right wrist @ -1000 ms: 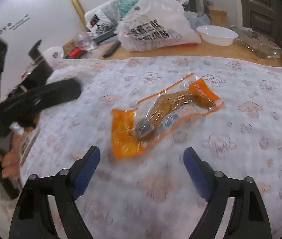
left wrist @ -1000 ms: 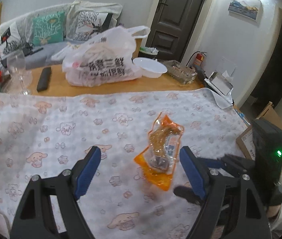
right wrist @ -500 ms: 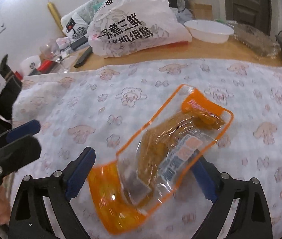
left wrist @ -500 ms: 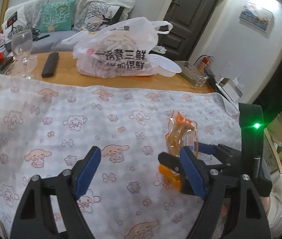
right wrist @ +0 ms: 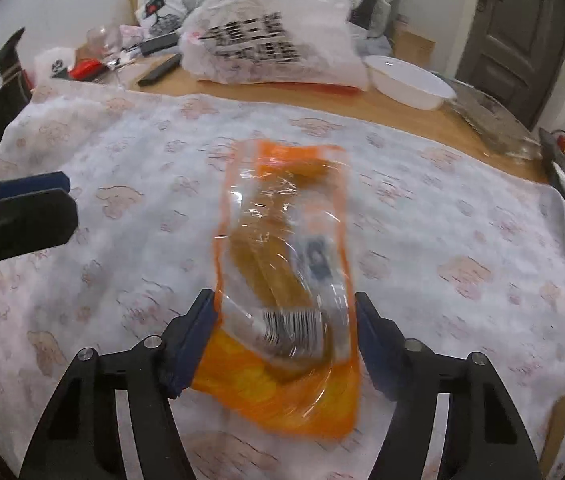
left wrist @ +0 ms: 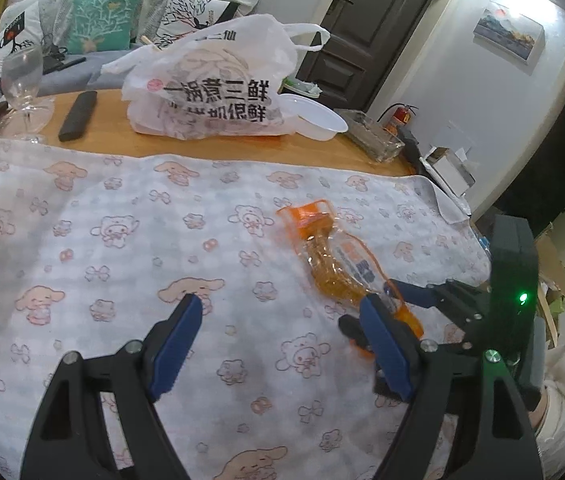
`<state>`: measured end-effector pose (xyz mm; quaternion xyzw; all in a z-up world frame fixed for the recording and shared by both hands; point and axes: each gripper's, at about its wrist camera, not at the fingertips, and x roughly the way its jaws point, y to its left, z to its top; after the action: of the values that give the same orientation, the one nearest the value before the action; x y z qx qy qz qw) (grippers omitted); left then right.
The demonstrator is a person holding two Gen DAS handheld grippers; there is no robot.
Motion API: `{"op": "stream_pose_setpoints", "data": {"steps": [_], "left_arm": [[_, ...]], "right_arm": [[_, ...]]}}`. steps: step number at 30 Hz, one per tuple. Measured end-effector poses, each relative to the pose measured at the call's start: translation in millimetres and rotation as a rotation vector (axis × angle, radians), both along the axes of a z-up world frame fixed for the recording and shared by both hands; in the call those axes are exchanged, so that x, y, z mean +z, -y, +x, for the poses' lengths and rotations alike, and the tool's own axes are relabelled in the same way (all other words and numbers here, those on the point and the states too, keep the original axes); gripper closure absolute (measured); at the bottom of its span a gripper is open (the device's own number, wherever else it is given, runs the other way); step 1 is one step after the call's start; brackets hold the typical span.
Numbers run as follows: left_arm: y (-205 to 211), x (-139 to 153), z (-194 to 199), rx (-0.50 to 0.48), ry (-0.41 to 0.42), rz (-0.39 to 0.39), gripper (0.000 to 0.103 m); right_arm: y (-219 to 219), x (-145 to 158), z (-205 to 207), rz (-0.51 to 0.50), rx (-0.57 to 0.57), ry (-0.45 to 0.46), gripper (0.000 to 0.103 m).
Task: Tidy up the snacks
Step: 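Close the right gripper on the orange sausage pack, then lift the sausage pack and carry it over the box with the right gripper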
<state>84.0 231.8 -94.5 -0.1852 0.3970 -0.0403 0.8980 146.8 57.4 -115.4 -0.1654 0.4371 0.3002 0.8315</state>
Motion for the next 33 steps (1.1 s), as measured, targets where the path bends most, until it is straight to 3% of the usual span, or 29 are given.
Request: {"op": "stream_pose_setpoints", "data": {"steps": [6,8,11,13,19,26,28,30,31,33], "left_arm": [[-1.9,-5.7,4.6,0.003,-0.009,-0.041,0.025],[-1.6,-6.2,5.8,0.002,-0.012,-0.049,0.025],[1.5,-4.9,7.8,-0.006,-0.014,-0.051,0.025],[5.3,-3.2,8.5,-0.010,-0.014,-0.043,0.025],[19.9,5.6,9.8,-0.015,-0.009,-0.039,0.025],[51.4,28.3,1.7,-0.029,0.023,-0.063,0.025],[66.8,42.6,-2.3,-0.059,0.060,-0.088,0.033],[86.4,59.1,-4.8,-0.075,0.092,-0.079,0.047],[93.6,65.7,-5.4,-0.077,0.103,-0.080,0.060],[112.1,82.4,-6.0,-0.092,0.132,-0.092,0.065]], "right_arm": [[-4.5,-1.9,7.5,0.044,0.061,-0.030,0.037],[-8.1,-3.4,5.9,0.026,0.058,-0.001,0.038],[-8.6,-2.6,1.9,0.020,0.055,0.021,0.043],[-8.2,2.6,-4.3,0.016,0.070,0.052,0.055],[-1.2,13.0,-18.9,0.067,0.095,0.010,0.058],[30.8,59.6,-55.7,0.187,0.143,0.071,0.058],[44.6,75.7,-64.5,0.230,0.147,0.090,0.058],[62.8,94.2,-73.7,0.285,0.151,0.112,0.058],[72.3,103.0,-78.2,0.306,0.152,0.129,0.058],[91.9,117.8,-85.0,0.322,0.140,0.168,0.058]]}}
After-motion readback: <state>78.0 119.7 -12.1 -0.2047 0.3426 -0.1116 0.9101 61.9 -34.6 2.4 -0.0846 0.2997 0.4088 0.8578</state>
